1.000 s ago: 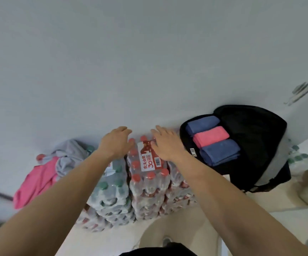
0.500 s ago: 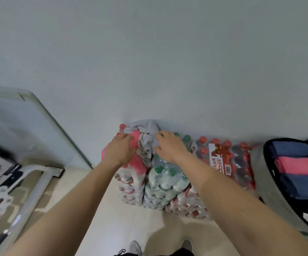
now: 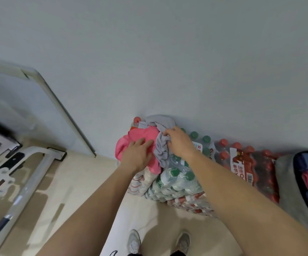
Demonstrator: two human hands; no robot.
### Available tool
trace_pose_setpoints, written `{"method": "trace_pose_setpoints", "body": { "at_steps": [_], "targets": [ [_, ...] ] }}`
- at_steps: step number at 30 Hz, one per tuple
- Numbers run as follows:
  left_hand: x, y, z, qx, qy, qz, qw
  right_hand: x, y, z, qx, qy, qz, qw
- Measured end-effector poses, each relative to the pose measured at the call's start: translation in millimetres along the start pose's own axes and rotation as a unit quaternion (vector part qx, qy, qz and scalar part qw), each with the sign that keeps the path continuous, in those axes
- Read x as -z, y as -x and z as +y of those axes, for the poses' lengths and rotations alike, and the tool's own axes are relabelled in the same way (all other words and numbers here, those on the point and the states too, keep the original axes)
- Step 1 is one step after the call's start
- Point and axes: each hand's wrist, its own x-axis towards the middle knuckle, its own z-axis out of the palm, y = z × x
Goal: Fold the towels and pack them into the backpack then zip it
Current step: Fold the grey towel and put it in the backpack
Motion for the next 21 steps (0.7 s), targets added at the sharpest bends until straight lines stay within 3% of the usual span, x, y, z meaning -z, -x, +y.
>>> {"method": "trace_pose_setpoints", "body": {
  "at_steps": [9,12,14,18,21],
  "targets": [
    [27.5,-14.1,5.1,0.009,-0.001,-0.121,0.993,107.0,19.0,12.7,0.018,-0.051,0.113,0.992],
    [63.0,-23.4,41.8,0.021,0.002,-0.034,0.999,154.2,38.5,23.5,0.023,-0.06,0.135,0.989],
    [89.5,-26.9,71.9,-0.017,0.074,0.04,0.996,171.7,45.7,29.2,0.029,-0.07,0.147,0.986],
    [120.7,-28.3,137.6,-0.124,0.216,0.04,0.968,198.1,69.8,45.9,0.019,-0.079,0.197,0.977],
    [122.1,-34.5,165.5,-0.128,0.231,0.108,0.958,201.5,87.7,70.1,-0.032,-0.063,0.222,0.973]
  ]
}}
